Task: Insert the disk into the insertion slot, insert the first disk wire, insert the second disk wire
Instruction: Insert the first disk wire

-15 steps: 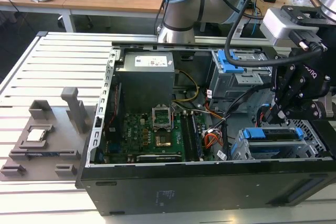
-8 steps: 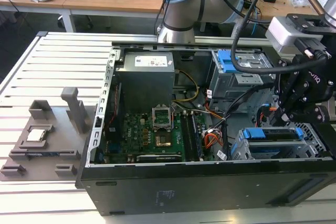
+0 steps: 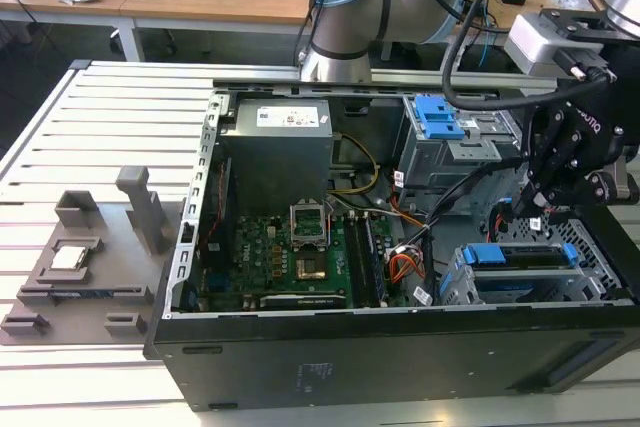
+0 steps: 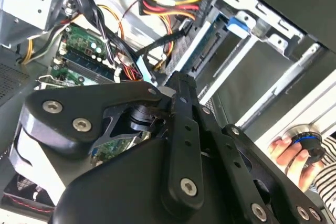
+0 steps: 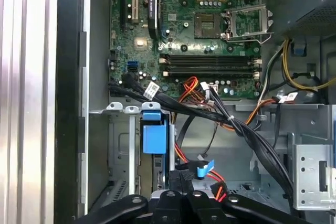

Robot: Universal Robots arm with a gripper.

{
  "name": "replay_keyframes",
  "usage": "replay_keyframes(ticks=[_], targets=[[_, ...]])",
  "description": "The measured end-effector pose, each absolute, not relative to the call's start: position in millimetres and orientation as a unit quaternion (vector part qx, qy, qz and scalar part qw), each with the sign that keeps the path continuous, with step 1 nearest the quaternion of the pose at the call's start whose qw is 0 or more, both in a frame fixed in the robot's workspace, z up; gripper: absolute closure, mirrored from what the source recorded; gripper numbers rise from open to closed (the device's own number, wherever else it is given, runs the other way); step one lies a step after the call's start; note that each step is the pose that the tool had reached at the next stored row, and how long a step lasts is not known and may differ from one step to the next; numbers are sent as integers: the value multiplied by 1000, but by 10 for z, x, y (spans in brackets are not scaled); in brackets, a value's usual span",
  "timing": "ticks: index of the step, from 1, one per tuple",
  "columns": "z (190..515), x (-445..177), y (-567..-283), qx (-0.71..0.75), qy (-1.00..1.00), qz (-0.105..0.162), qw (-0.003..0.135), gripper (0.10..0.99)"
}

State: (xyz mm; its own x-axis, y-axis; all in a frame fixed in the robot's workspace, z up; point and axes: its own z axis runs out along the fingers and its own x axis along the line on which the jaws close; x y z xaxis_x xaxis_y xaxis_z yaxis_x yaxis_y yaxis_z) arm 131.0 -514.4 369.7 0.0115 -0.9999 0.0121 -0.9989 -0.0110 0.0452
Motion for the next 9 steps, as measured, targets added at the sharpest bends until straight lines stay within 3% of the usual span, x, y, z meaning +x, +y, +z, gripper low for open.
replay_keyframes(ticks=[7, 9], targets=[[3642, 1334, -5126, 711, -703, -12, 20, 980], [3639, 1334, -5126, 711, -703, -12, 20, 918]])
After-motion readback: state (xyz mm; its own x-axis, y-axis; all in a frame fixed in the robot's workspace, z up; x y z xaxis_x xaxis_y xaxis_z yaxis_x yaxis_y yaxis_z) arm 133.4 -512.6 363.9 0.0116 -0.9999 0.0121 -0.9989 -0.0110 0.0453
